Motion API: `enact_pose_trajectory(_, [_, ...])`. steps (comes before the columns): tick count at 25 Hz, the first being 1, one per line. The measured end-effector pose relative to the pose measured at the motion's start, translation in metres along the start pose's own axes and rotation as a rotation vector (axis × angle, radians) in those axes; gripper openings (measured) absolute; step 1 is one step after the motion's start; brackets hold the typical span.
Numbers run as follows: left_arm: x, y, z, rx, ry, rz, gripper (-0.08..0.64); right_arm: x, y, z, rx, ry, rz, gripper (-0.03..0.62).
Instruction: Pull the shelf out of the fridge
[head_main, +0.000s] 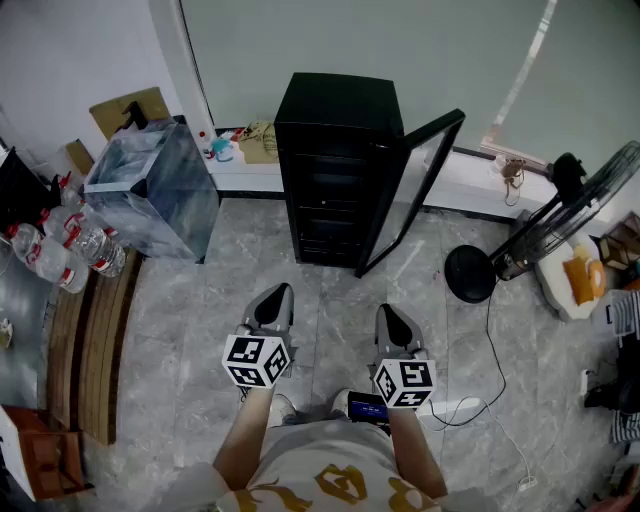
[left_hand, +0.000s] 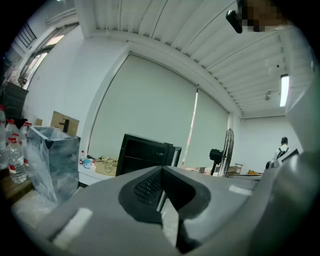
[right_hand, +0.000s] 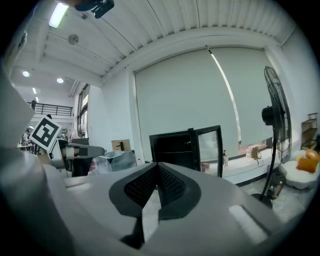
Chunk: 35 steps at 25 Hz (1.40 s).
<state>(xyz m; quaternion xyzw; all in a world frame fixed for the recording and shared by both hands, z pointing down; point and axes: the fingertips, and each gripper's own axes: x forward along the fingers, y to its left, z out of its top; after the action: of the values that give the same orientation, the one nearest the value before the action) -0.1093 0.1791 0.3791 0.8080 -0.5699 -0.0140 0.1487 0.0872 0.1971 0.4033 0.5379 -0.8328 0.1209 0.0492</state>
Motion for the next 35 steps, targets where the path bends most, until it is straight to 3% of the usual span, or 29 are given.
enact_pose_trajectory(13, [0.000, -0.015, -0.004, -0.112, -0.032, 0.007, 0.002, -0.009, -0.017, -0.002, 0.055, -0.008, 0.046, 0.021])
enact_pose_trajectory(21, [0.009, -0.041, 0.000, -0.093, -0.048, 0.017, 0.002, -0.014, -0.051, 0.007, 0.102, -0.019, 0.030, 0.023])
enact_pose_trajectory(27, [0.020, -0.059, 0.000, -0.090, -0.052, 0.013, 0.057, -0.016, -0.073, 0.016, 0.107, -0.034, 0.046, 0.052])
enact_pose_trajectory(35, [0.043, -0.051, 0.003, -0.190, -0.086, 0.016, 0.118, -0.003, -0.093, 0.026, 0.148, -0.047, 0.062, 0.090])
